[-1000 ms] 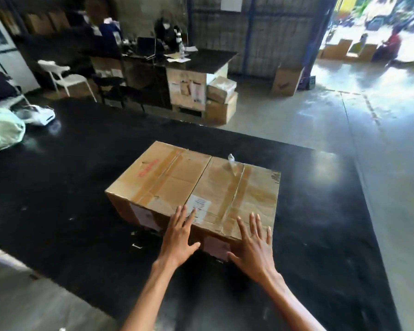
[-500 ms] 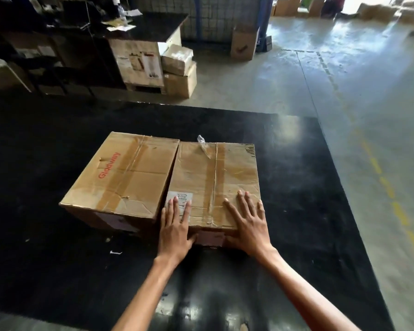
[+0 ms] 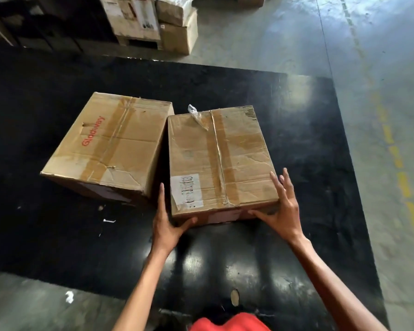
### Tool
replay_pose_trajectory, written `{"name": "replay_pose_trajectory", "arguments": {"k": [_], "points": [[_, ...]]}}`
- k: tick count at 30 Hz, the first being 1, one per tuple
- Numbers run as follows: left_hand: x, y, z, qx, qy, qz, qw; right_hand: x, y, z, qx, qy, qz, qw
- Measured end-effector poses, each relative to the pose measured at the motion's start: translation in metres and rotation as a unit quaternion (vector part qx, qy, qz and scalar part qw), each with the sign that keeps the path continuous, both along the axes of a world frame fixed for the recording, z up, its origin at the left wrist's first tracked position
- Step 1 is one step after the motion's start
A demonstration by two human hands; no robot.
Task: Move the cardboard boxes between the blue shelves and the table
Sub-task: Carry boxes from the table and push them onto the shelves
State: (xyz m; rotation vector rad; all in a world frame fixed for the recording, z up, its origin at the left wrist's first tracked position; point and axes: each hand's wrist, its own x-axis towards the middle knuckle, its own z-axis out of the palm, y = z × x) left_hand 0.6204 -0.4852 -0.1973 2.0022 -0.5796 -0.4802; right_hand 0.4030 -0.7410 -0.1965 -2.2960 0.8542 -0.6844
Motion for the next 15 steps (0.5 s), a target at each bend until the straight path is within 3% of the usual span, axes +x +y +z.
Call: {"name": "replay_pose_trajectory", "arguments": {"k": [2,5,9,15], "points": [[-0.001,0.000,-0.013,-0.034,0.110,0.006,0.993,-0.004,-0.001,-0.005,0.120,-0.029,-0.020,0.992],[-0.006,-0.003,-0.032,-0.053,0.171,0.020,0.984,-0.006,0.003,-0.010,0.225,-0.023,-0.027,0.974],[-0.014,-0.010,-0.039,-0.059,0.204,0.054,0.976,-0.007,0.002,-0.025,0.268,-0.027,-0.023,0.963],[-0.026,-0.019,-0.001,-0.087,0.180,0.050,0.979,0.004,0.003,0.005,0.271,-0.101,-0.037,0.956]]}}
